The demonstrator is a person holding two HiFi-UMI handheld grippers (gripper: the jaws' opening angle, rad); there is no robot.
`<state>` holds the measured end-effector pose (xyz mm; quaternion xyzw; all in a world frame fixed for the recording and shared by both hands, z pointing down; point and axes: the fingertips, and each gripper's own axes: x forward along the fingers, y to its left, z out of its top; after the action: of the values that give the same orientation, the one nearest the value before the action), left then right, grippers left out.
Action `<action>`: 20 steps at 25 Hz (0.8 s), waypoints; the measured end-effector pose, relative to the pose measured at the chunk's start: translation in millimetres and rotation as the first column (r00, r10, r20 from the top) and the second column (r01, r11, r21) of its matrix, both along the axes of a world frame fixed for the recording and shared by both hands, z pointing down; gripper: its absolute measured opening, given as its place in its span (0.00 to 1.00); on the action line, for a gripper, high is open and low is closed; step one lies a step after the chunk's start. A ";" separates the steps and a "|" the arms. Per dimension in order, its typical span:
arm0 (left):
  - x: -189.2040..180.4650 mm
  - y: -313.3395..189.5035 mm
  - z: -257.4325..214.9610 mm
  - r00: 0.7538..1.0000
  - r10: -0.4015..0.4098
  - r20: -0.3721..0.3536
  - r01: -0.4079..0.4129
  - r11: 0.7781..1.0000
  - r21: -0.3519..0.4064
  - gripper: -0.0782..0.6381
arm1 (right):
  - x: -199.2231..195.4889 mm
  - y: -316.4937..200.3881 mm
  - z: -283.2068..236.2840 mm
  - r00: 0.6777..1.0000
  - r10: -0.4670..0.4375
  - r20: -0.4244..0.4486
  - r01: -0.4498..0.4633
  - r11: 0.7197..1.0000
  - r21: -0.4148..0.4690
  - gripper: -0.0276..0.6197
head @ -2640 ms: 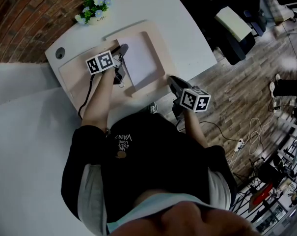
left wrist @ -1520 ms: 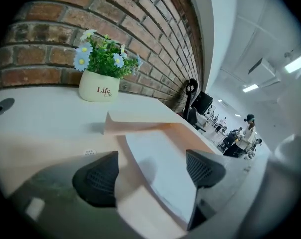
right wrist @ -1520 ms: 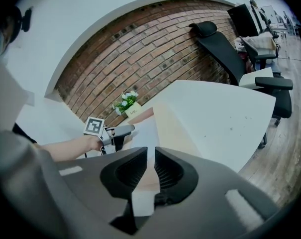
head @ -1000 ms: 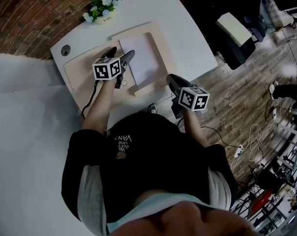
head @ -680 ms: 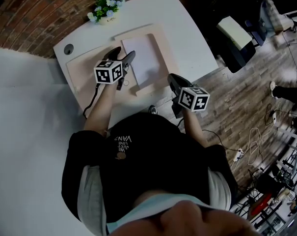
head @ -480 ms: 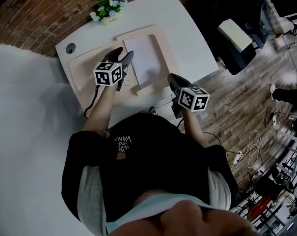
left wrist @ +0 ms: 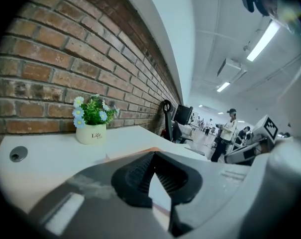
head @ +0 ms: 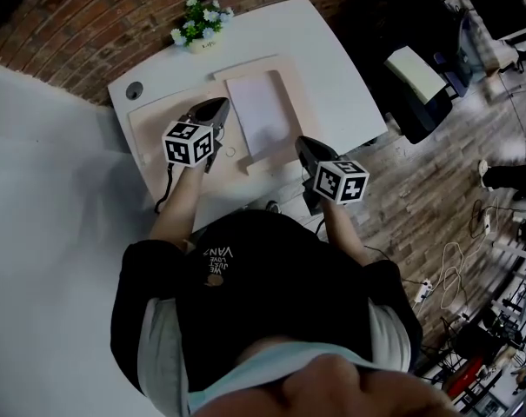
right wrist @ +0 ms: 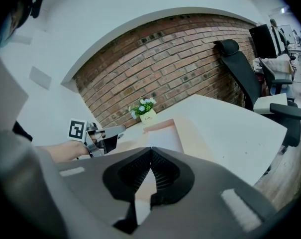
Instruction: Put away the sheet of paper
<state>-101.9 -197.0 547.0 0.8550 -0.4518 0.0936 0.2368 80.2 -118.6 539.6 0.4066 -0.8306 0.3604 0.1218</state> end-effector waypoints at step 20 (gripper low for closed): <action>-8.4 60.2 -46.4 0.997 -0.056 -0.047 0.060 0.995 0.082 0.11 | -25.5 28.2 -25.2 0.995 -0.096 0.015 0.094 0.992 0.079 0.04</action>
<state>-110.4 -136.9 500.6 0.8524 -0.4747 0.0488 0.2137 54.7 -90.3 514.4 0.3679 -0.8635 0.3252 0.1153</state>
